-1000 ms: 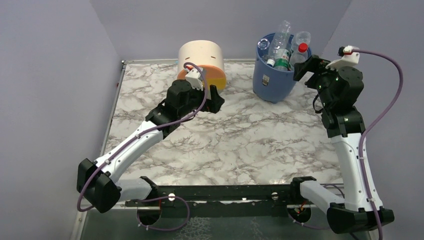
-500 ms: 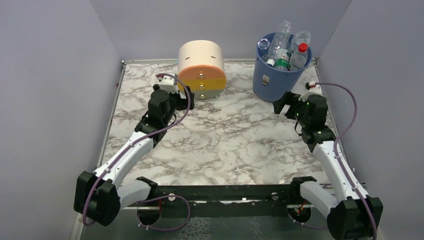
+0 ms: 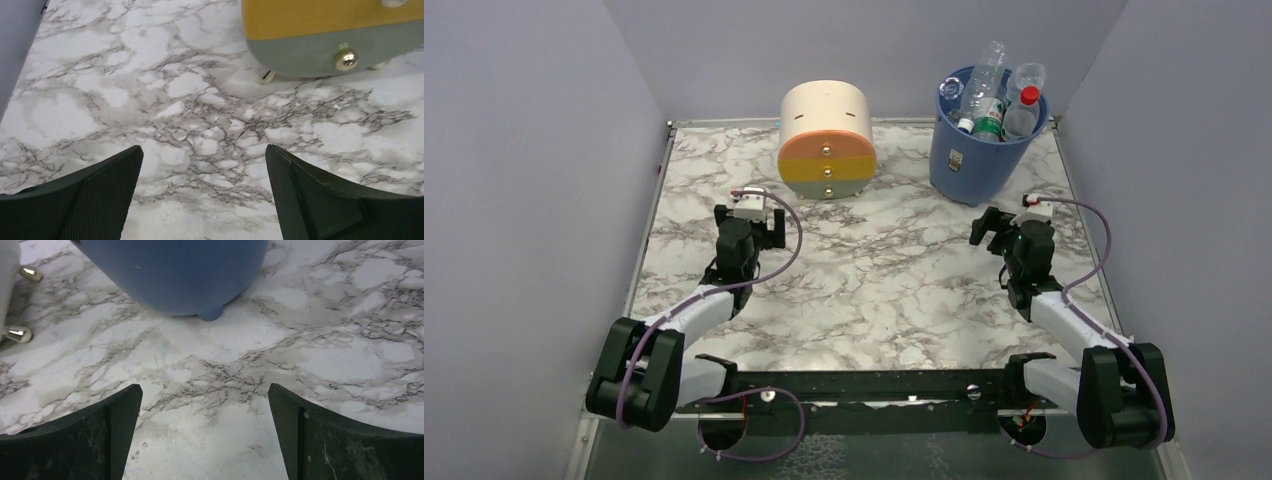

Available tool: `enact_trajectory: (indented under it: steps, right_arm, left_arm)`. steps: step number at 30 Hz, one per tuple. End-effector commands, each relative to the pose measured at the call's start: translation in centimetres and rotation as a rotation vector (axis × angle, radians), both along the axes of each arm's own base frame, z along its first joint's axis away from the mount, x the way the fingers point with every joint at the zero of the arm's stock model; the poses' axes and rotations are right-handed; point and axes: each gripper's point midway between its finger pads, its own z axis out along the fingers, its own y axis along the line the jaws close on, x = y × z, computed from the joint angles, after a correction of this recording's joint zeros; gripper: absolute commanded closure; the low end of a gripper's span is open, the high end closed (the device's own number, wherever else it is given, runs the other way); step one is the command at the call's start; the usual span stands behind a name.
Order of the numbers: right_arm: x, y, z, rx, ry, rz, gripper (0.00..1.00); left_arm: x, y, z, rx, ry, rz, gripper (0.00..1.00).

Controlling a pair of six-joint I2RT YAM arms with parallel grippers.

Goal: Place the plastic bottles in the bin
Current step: Reset both arms

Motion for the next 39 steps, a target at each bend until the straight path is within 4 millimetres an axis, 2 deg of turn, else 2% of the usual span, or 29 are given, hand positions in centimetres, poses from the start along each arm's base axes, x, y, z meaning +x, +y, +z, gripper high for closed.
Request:
enact_trajectory:
  steps: [1, 4, 11, 15, 18, 22, 27, 33, 35, 37, 39]
  right_arm:
    - [1.7, -2.4, 2.6, -0.079, -0.167, -0.1, 0.01]
    - [1.9, -2.7, 1.6, -0.1, -0.172, -0.115, 0.0]
    - [2.5, -3.0, -0.5, -0.11, -0.159, -0.126, 0.0]
    - [3.0, -2.8, -1.3, -0.112, -0.163, -0.116, 0.0]
    - [3.2, -2.7, -1.7, -0.12, -0.171, -0.109, 0.0]
    - [3.8, -2.1, -2.1, -0.14, -0.164, -0.074, 0.0]
    - [3.8, -0.8, -2.4, -0.17, -0.18, -0.006, 0.01]
    - [3.5, 1.4, -2.8, -0.212, -0.214, 0.112, 0.0]
    - [3.5, 1.6, -2.8, -0.22, -0.261, 0.114, 0.0]
    - [3.3, 2.0, -3.4, -0.222, -0.216, 0.135, 0.0]
    - [3.5, 2.3, -2.8, -0.237, -0.262, 0.142, 0.0]
  left_arm:
    - [0.2, 2.2, 0.4, 0.045, -0.118, 0.068, 0.01]
    - [-0.5, 3.1, -1.0, 0.06, -0.134, 0.081, 0.01]
    - [-0.1, 4.1, -3.8, 0.073, -0.117, 0.086, 0.01]
    - [0.8, 4.3, -3.6, 0.093, -0.133, 0.08, 0.01]
    - [1.1, 4.9, -3.9, 0.093, -0.146, 0.089, 0.01]
    - [1.6, 4.8, -4.6, 0.099, -0.141, 0.068, 0.01]
    - [2.1, 4.9, -5.2, 0.085, -0.115, 0.06, 0.01]
    - [1.8, 5.3, -5.5, 0.066, -0.139, 0.067, 0.01]
    - [1.7, 5.3, -5.8, 0.065, -0.124, 0.067, 0.01]
    - [1.8, 5.3, -5.6, 0.066, -0.133, 0.067, 0.01]
    - [1.8, 5.3, -5.7, 0.065, -0.128, 0.066, 0.01]
